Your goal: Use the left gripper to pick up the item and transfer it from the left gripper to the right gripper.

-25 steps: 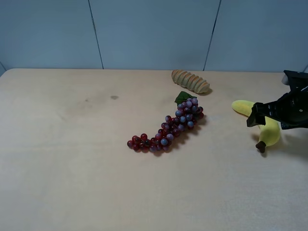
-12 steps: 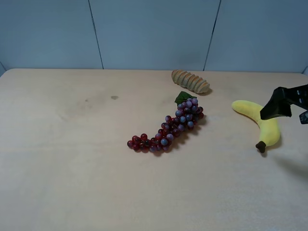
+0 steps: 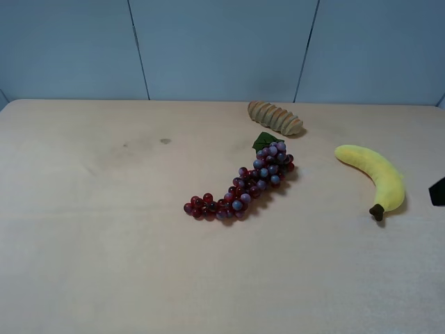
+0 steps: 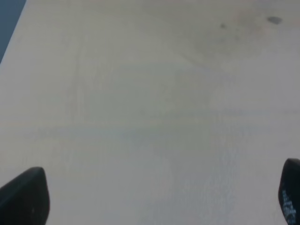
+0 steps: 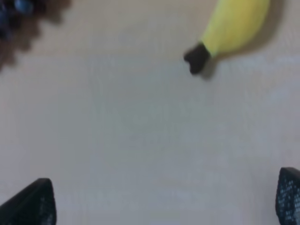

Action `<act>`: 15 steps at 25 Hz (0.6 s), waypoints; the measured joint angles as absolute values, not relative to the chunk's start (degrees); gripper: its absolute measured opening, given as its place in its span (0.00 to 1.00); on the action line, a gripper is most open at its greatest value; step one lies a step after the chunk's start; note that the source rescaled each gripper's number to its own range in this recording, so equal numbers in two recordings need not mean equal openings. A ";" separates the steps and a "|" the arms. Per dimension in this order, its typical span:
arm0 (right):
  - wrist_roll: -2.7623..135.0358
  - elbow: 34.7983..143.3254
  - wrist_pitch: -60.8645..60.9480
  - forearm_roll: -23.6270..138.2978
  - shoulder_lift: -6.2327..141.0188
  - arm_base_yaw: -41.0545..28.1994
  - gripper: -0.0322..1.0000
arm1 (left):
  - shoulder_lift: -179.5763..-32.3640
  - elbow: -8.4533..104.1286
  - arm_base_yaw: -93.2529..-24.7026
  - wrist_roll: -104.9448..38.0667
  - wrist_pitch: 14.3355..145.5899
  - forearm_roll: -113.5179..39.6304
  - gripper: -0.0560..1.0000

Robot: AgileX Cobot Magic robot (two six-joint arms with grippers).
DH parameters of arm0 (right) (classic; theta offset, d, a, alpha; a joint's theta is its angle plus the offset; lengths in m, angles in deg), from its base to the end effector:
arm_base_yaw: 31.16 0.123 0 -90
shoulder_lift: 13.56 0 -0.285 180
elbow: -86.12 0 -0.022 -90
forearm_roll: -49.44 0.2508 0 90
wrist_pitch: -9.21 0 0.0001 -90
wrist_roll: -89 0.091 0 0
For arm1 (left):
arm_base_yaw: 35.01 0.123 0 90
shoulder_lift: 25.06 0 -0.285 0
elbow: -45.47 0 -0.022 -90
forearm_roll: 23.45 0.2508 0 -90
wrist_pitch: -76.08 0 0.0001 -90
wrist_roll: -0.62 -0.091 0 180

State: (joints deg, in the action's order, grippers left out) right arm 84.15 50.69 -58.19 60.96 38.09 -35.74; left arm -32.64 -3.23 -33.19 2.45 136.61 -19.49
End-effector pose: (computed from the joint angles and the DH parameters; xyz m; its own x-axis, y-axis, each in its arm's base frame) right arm 0.1125 0.0078 0.3008 -0.8964 0.0654 -0.4384 -0.0077 0.9866 0.1630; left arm -0.0052 0.0053 0.2771 -0.4501 -0.0122 -0.8929 -0.0844 0.9960 0.0289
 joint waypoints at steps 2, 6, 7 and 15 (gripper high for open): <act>85.28 50.69 -59.98 59.20 34.61 -35.74 1.00 | -32.64 -3.23 -33.19 2.45 136.61 -19.49 0.98; 87.01 49.80 -60.85 58.54 27.27 -35.74 1.00 | -32.64 -3.23 -33.19 2.45 136.61 -19.49 0.98; 87.00 49.26 -60.98 58.31 25.48 -35.74 1.00 | -32.64 -3.23 -33.19 2.45 136.61 -19.49 0.98; 87.02 40.19 -56.67 55.14 11.72 -35.74 1.00 | -32.64 -3.23 -33.19 2.45 136.61 -19.49 0.98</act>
State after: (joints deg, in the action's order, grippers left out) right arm 87.02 40.19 -56.67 55.14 11.72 -35.74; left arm -32.64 -3.23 -33.19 2.45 136.61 -19.49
